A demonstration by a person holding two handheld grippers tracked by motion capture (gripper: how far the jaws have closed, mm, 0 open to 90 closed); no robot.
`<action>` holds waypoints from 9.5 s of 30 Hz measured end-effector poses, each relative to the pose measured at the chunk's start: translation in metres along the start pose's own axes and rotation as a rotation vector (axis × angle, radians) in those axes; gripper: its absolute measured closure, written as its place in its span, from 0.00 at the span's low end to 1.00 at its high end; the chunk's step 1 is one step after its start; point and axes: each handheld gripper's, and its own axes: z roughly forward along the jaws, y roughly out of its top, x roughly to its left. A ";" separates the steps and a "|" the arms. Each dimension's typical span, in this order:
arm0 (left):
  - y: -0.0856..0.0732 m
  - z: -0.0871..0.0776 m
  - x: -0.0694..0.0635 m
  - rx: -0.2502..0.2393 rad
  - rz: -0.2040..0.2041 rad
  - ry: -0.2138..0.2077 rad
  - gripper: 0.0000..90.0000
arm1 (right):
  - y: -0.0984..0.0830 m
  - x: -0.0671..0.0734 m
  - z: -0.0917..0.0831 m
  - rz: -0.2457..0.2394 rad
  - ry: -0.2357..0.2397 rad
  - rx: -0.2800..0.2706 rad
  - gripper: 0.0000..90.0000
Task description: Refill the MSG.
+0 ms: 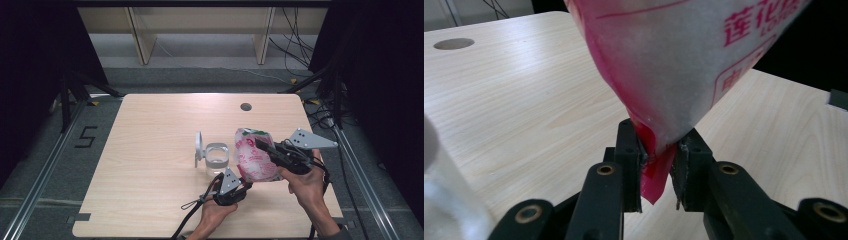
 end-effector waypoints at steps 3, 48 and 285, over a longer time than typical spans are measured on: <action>0.000 0.002 0.000 -0.007 -0.020 -0.017 0.84 | -0.001 0.001 0.002 -0.005 -0.032 -0.021 1.00; 0.012 0.022 -0.003 -0.122 -0.095 0.065 0.85 | 0.028 -0.006 0.058 -0.011 0.006 -0.006 1.00; 0.027 0.039 0.011 -0.195 -0.031 -0.015 0.87 | 0.040 0.026 0.136 -0.148 -0.020 0.203 1.00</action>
